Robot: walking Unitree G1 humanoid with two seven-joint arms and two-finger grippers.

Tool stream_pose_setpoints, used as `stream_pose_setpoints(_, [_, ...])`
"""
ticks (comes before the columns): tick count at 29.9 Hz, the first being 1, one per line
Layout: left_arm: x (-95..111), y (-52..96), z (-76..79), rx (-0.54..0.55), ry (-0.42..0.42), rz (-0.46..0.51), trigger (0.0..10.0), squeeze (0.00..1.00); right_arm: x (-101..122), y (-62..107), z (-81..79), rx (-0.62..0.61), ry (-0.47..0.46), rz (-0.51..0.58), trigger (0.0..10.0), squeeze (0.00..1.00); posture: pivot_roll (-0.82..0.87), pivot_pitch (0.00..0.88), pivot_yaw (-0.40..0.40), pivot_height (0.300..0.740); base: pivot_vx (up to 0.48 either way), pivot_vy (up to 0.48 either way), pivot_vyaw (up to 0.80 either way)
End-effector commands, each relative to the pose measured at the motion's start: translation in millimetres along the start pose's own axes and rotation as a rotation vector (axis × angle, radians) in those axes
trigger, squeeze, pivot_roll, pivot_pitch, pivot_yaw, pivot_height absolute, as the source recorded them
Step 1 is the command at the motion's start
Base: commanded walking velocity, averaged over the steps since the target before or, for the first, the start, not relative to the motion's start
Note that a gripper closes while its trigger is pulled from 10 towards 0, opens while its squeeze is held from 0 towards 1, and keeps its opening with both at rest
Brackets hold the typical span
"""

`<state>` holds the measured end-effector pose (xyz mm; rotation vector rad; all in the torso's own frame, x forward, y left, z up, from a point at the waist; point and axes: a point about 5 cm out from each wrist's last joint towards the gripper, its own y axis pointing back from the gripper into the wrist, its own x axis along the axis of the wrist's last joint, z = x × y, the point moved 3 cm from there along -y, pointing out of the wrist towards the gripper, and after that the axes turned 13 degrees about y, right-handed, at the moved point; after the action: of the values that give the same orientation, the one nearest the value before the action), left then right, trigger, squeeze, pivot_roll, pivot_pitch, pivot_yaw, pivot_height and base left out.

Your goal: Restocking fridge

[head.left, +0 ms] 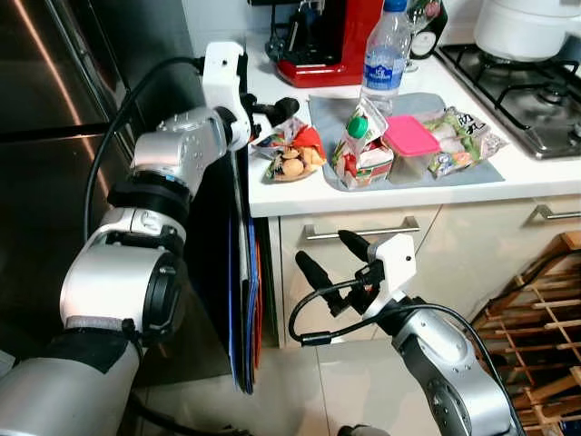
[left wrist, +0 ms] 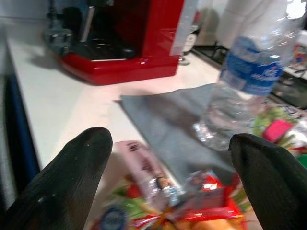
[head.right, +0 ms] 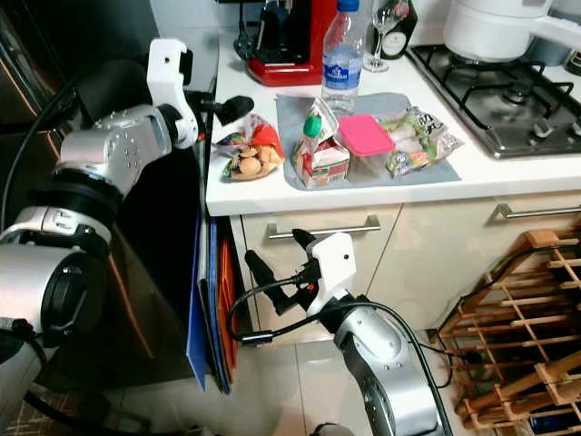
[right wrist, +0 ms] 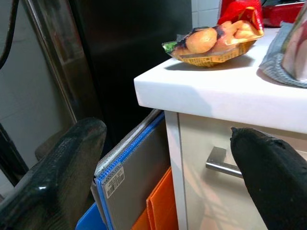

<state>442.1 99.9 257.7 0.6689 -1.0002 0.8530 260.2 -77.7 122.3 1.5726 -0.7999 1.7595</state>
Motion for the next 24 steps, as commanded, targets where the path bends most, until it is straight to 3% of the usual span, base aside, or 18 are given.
stream_pose_setpoints(1, [1.2, -1.7, 3.9, -0.018, 0.028, -0.008, 10.0, 0.0, 5.3, 0.0, -0.8, -0.006, 0.004, 0.016, 10.0, 0.0, -0.16, 0.0, 0.105, 0.74, 0.0, 0.0, 0.0])
stream_pose_setpoints(4, [-6.9, -4.2, 7.9, -0.029, 0.031, -0.056, 10.0, 0.0, 3.5, -0.6, -3.3, 0.002, -0.001, 0.01, 10.0, 0.0, -0.15, 0.0, 0.101, 0.74, 0.0, 0.0, 0.0])
stream_pose_setpoints(8, [-29.0, -5.7, -3.5, 0.042, 0.046, -0.134, 10.0, 0.0, 4.4, -4.4, -5.0, 0.012, -0.001, 0.014, 10.0, 0.0, -0.14, 0.0, 0.103, 0.74, 0.0, 0.0, 0.0])
stream_pose_setpoints(11, [-34.8, -6.6, -3.9, 0.049, 0.063, -0.151, 10.0, 0.0, 5.0, -5.4, -4.9, 0.013, 0.0, 0.016, 10.0, 0.0, -0.14, 0.0, 0.104, 0.74, 0.0, 0.0, 0.0])
stream_pose_setpoints(18, [-48.0, -17.0, 20.0, -0.015, 0.173, -0.192, 10.0, 0.0, 5.0, -4.8, -5.1, 0.02, -0.002, 0.016, 10.0, 0.0, -0.14, 0.0, 0.106, 0.74, 0.0, 0.0, 0.0])
stream_pose_setpoints(24, [-83.1, -19.8, 19.5, 0.034, 0.165, -0.274, 10.0, 0.0, 4.7, -6.5, -7.2, 0.026, -0.005, 0.015, 10.0, 0.0, -0.14, 0.0, 0.115, 0.74, 0.0, 0.0, 0.0])
